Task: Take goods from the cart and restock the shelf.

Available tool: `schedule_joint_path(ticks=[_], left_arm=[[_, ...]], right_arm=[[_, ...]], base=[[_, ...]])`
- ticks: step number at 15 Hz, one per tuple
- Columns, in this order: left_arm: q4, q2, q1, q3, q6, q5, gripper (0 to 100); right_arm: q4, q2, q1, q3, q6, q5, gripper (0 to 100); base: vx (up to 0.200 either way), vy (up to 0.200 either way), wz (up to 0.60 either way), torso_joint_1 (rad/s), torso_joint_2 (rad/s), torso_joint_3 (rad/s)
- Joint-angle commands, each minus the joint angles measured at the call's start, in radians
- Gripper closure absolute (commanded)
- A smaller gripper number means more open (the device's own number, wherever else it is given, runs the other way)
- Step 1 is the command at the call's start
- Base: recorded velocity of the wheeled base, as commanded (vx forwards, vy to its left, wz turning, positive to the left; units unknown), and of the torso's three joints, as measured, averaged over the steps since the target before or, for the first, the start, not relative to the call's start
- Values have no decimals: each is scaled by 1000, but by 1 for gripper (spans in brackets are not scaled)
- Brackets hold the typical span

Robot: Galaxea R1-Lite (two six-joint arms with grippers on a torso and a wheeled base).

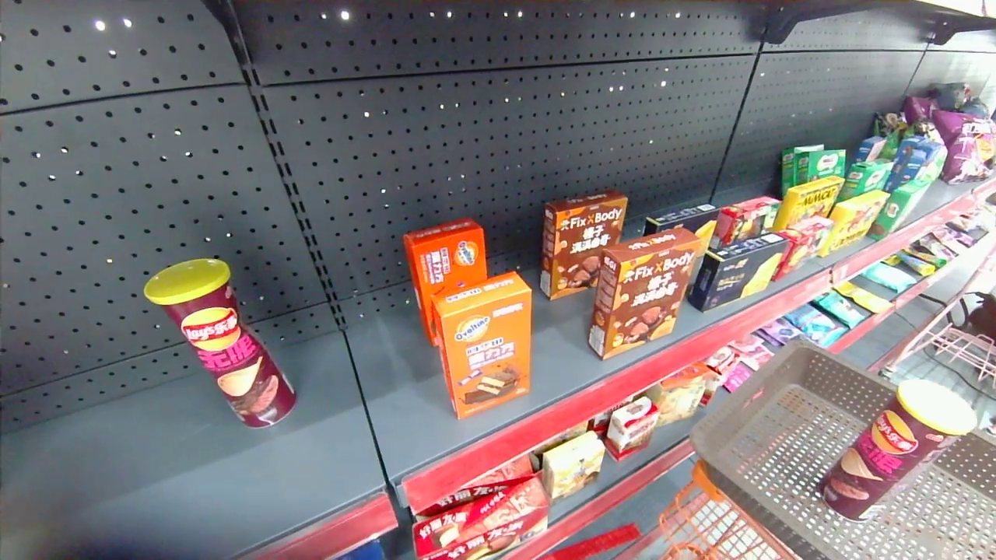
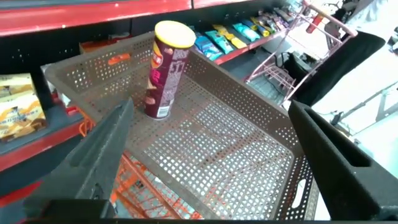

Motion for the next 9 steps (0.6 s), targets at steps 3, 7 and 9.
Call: schedule_joint_path(ticks=[3, 7, 9], left_arm=[[0, 0, 0, 0, -4, 3, 0], [0, 0, 0, 0, -4, 3, 0], [0, 0, 0, 0, -5, 3, 0]], right_arm=[[1, 1, 2, 2, 0, 0, 0], [1, -1, 2, 5, 0, -2, 0], [1, -1, 2, 5, 0, -2, 0]], base=[[-67, 0, 0, 1, 4, 2], [0, 0, -450, 4, -4, 2], [0, 0, -600, 7, 2, 2]])
